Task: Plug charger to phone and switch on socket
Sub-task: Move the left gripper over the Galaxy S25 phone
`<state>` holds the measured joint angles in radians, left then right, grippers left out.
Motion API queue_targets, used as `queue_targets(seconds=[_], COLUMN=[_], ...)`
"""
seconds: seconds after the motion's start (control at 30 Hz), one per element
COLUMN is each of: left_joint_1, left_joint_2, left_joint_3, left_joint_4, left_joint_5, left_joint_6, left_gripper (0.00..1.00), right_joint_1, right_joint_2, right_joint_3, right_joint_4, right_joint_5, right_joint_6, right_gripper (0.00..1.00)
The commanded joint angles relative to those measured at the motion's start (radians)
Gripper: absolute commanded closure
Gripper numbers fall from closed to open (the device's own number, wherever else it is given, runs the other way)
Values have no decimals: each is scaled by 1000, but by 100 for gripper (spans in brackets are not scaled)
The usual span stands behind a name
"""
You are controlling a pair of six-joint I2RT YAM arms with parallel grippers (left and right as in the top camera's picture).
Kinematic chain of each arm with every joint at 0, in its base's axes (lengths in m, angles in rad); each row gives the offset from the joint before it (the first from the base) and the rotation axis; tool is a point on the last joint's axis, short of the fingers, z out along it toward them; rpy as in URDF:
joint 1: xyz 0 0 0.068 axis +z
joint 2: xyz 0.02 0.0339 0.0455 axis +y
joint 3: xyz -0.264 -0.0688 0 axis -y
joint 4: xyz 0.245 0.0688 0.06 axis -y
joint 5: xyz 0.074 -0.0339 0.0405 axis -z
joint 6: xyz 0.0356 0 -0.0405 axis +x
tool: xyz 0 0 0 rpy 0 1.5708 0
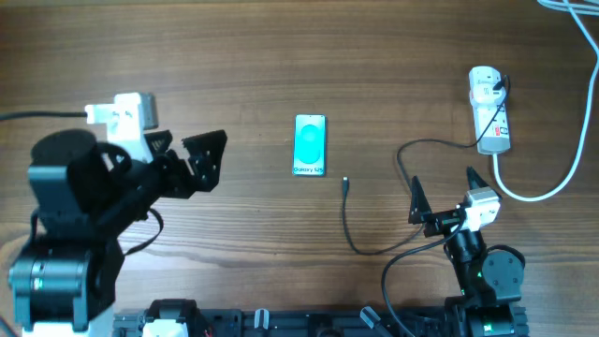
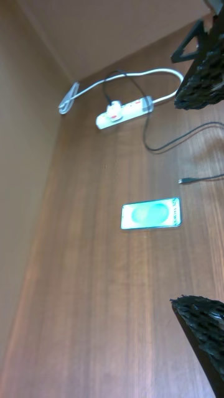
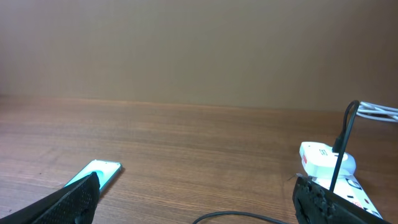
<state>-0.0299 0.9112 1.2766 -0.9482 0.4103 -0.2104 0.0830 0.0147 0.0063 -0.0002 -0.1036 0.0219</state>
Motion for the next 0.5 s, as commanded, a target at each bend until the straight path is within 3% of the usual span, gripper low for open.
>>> queue_targets(seconds=[0.0,0.17,0.3,0.47], left_joint_1=[-67,-242,-384,-476], left_joint_2=[96,377,679,926], left_joint_3=[50,314,593,639], left_joint_4=[-63,-286,-470,-428], left_joint_5=[-25,-234,-369,-378], left_joint_6=[13,-8,-91,-113], left_gripper=[1,1,0,0], right_joint_1=[5,5,5,5], right_joint_2=[-5,-5,-5,-5], right_joint_3=[-1,-1,-1,-1], right_joint_4=[3,3,3,3], right_joint_5=[11,11,11,11], right_joint_6=[6,7,7,6], right_gripper=[0,0,0,0])
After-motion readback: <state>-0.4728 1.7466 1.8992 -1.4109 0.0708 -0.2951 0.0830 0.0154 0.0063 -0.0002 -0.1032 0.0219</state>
